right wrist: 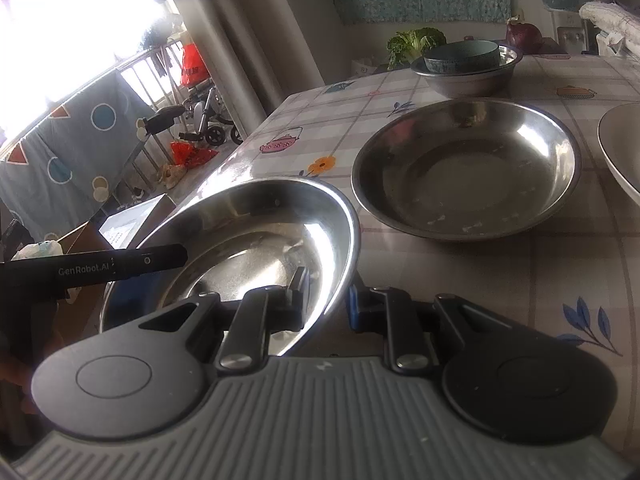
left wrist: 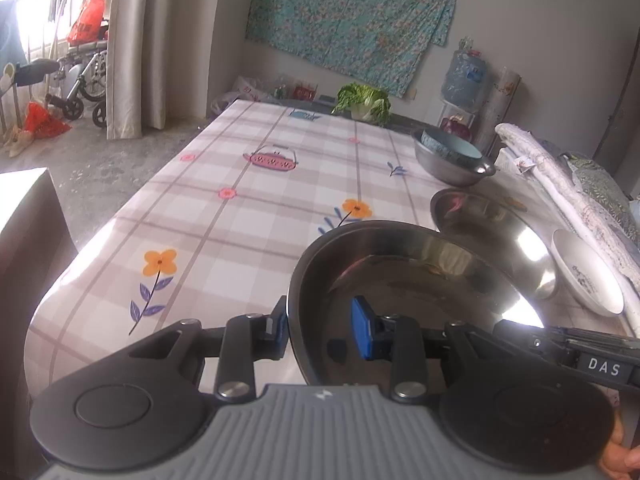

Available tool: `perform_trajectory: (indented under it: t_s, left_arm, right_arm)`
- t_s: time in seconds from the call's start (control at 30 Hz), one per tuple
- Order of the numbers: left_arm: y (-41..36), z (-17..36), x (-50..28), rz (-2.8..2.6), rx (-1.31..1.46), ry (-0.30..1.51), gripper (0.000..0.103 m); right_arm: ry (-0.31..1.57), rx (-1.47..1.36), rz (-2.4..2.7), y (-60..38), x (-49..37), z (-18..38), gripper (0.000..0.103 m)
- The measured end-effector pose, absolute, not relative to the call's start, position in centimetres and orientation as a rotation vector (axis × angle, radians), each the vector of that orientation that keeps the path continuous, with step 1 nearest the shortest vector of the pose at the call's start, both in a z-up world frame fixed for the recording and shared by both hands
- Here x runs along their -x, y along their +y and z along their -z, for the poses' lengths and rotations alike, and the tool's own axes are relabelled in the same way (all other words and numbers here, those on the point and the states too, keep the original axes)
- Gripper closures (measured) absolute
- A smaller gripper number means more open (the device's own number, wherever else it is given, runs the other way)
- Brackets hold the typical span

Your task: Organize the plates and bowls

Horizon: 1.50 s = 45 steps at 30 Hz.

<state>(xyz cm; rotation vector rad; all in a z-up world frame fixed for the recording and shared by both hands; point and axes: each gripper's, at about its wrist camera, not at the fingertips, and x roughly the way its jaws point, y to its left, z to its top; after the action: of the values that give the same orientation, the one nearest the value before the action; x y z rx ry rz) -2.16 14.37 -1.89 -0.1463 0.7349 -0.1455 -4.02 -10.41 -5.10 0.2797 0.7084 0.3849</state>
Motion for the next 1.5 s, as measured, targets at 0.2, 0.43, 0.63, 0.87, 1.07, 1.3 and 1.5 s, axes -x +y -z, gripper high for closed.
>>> perform_trajectory:
  t_s: [0.2,0.43,0.63,0.87,1.07,1.3,1.5]
  left_arm:
    - [13.2,0.5,1.6,0.172,0.131,0.700,0.070]
    - [10.4,-1.2,-0.2,0.227,0.103,0.662,0.070]
    - [7.3,-1.8,-2.2,0.281,0.081,0.650,0.069]
    - [4.1,-1.5,-5.0,0.326,0.063,0.665,0.069]
    - [2.2,-0.7,-7.6,0.353,0.051,0.698,0.069]
    - [0.8,0.9,-9.7,0.364,0.043,0.748,0.069]
    - [0.7,2.2,-10.5,0.356,0.043,0.789,0.069]
  right_arm:
    - [0.677,-0.298,-0.363,-11.6,4.1,3.9,0.085]
    - [0.639,-0.329,-0.308,-14.1,4.0,2.6,0.085]
    - [0.616,-0.352,-0.249,-16.9,3.4,2.0,0.085]
    - [0.611,-0.388,-0.183,-20.1,1.9,2.3,0.084]
    - [0.621,-0.407,-0.137,-21.7,0.3,2.9,0.083]
    - [0.651,-0.410,-0.101,-22.8,-1.5,4.1,0.082]
    - [0.668,-0.395,-0.091,-22.7,-2.3,4.7,0.081]
